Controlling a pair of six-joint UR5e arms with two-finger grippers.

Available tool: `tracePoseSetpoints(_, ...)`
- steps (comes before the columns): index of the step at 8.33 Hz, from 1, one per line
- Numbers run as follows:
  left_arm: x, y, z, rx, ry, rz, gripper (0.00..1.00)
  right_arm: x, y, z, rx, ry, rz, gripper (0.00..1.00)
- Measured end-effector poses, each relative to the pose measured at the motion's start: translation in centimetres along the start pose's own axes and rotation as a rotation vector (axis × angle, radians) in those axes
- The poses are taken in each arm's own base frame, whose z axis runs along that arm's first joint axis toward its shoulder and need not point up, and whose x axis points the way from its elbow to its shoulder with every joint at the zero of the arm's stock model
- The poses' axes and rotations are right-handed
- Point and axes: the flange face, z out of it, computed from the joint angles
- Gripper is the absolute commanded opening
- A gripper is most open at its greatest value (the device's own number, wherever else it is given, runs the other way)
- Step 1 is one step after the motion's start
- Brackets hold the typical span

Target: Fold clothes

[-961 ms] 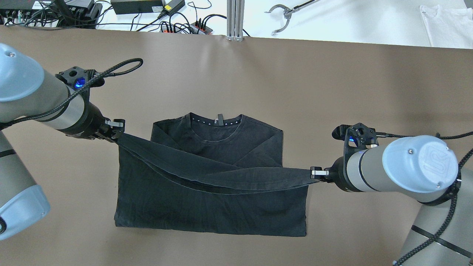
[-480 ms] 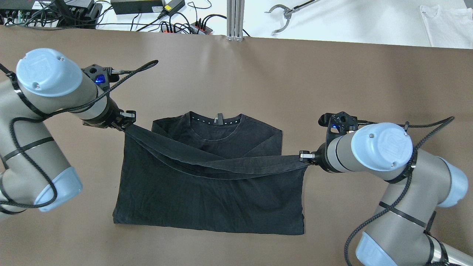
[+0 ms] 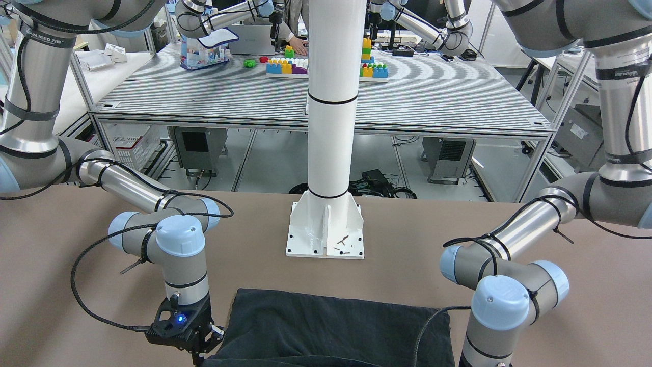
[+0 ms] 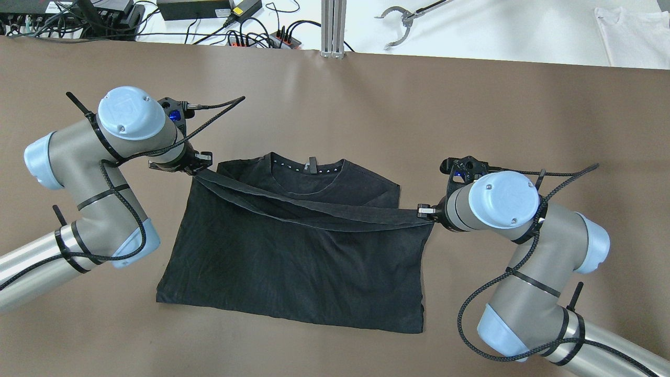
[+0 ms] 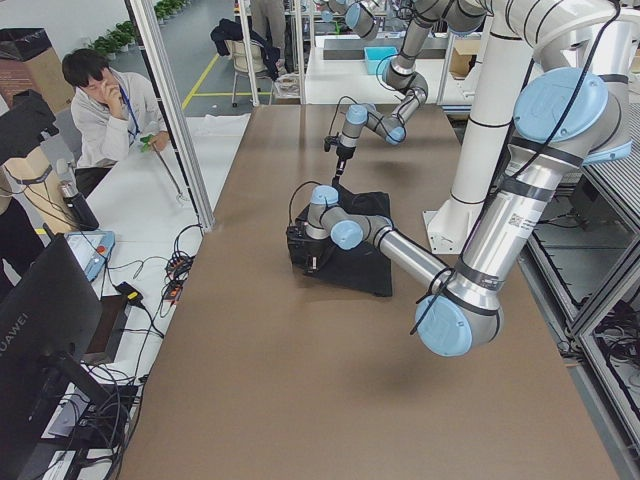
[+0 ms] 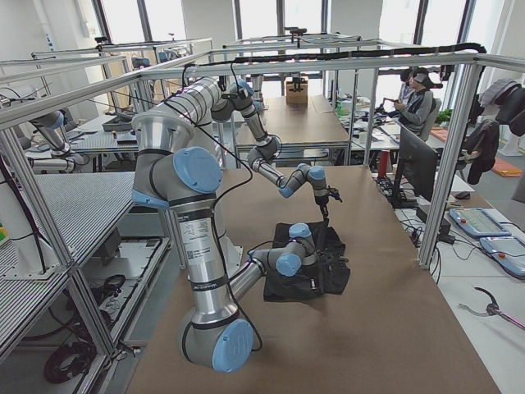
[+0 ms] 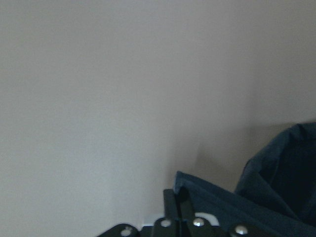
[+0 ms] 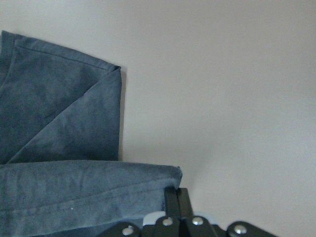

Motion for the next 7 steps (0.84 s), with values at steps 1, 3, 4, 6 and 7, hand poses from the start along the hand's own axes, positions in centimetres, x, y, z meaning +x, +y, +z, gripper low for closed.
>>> tracePoseSetpoints(1, -0.3, -0.4, 1.6, 0.011, 0.006, 0.009, 0.99, 0.2, -0.4, 1.3, 0.015, 0.015, 0.001, 0.91)
tracePoseSetpoints(3, -2.0, -0.5, 2.0, 0.041, 0.040, 0.124, 1.00, 0.2, -0.8, 1.9, 0.036, 0.000, -0.003, 0.94)
tracePoseSetpoints(4, -3.1, 0.1, 0.7, 0.051, 0.066, 0.184, 1.00, 0.1, -1.1, 1.6, 0.042, -0.014, -0.007, 0.94)
tracePoseSetpoints(6, -6.0, 2.7, -2.4, 0.023, 0.129, 0.235, 1.00, -0.1, -1.0, 0.9, 0.046, -0.031, -0.035, 0.94)
tracePoseSetpoints(7, -7.5, 4.3, -3.6, 0.006, 0.150, 0.247, 1.00, -0.1, -0.8, 0.9, 0.045, -0.033, -0.042, 0.94)
